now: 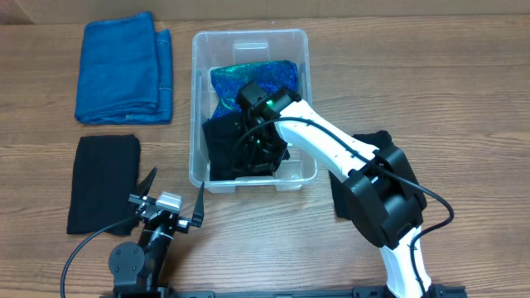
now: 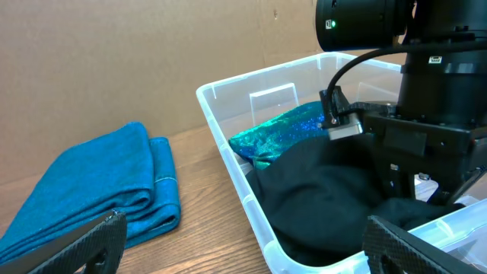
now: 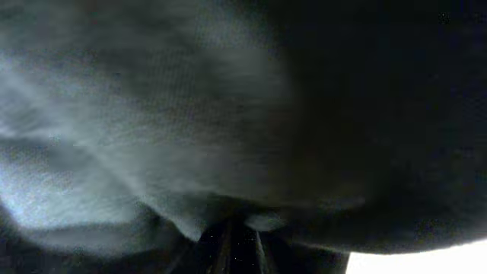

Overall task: Pack container
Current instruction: 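Carry the black cloth into the container and lower it in front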

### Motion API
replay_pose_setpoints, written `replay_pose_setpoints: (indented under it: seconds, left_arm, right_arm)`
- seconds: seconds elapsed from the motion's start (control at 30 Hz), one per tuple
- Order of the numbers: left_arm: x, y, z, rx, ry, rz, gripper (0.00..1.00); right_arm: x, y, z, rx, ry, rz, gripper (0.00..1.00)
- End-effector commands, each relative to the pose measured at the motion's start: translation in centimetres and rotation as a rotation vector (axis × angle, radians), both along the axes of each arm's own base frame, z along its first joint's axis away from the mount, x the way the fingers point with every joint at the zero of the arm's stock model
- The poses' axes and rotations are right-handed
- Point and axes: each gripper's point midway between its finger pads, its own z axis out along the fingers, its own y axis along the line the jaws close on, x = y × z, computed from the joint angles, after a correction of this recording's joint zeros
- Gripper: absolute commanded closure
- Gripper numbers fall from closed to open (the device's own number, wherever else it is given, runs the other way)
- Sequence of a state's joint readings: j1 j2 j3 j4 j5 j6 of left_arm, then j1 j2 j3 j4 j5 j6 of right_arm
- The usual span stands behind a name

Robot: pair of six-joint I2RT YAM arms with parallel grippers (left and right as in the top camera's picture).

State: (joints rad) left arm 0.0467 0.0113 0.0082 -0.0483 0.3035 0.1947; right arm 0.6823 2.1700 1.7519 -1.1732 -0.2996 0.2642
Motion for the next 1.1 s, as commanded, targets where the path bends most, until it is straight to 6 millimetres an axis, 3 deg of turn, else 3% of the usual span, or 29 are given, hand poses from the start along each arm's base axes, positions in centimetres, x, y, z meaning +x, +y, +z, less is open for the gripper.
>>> replay_pose_setpoints:
  seconds: [0.0, 0.07, 0.13, 0.2, 0.23, 0.37, 0.43, 0.6, 0.77, 0.9, 1.07]
  left_arm:
    - [0.0, 0.1, 0.0, 0.018, -0.008, 0.004, 0.0]
    - [0.0, 0.1, 0.0, 0.018, -0.008, 0.004, 0.0]
    - [0.0, 0.1, 0.0, 0.018, -0.008, 0.004, 0.0]
    - [0.0, 0.1, 0.0, 0.018, -0.008, 0.004, 0.0]
    - [0.0, 0.1, 0.0, 0.018, -0.008, 0.004, 0.0]
    - [0.0, 0.1, 0.0, 0.018, -0.008, 0.004, 0.0]
    - [0.0, 0.1, 0.0, 0.018, -0.008, 0.004, 0.0]
    - [0.0, 0.1, 0.0, 0.018, -0.008, 0.004, 0.0]
    - [0.0, 0.1, 0.0, 0.018, -0.008, 0.004, 0.0]
    - [0.0, 0.1, 0.0, 0.018, -0.008, 0.004, 0.0]
    - [0.0, 0.1, 0.0, 0.018, -0.008, 0.004, 0.0]
  right_arm:
    - [2.0, -2.6, 0.1, -0.133, -0.092, -0.02, 0.86]
    - [4.4, -4.0, 2.7, -0.208, -0.187, -0.071, 0.82]
    - [6.2, -3.9, 6.1, -0.213, -0.271, -0.089, 0.76]
    - [6.7, -2.4, 9.0, -0.122, -0.289, -0.082, 0.76]
    - [6.0, -1.7, 9.0, -0.088, -0.259, -0.061, 0.77]
    - [2.0, -0.4, 6.6, -0.045, -0.096, 0.002, 0.86]
    - [-0.2, 0.1, 5.0, -0.03, -0.02, 0.056, 0.86]
    - [-4.2, 2.7, 3.4, 0.06, 0.08, 0.155, 0.87]
    - [-5.5, 5.1, 3.3, 0.086, 0.042, 0.219, 0.82]
    - [-4.8, 4.8, 2.4, 0.056, 0.018, 0.218, 0.82]
    - [-4.2, 4.4, -1.9, -0.015, 0.037, 0.247, 0.82]
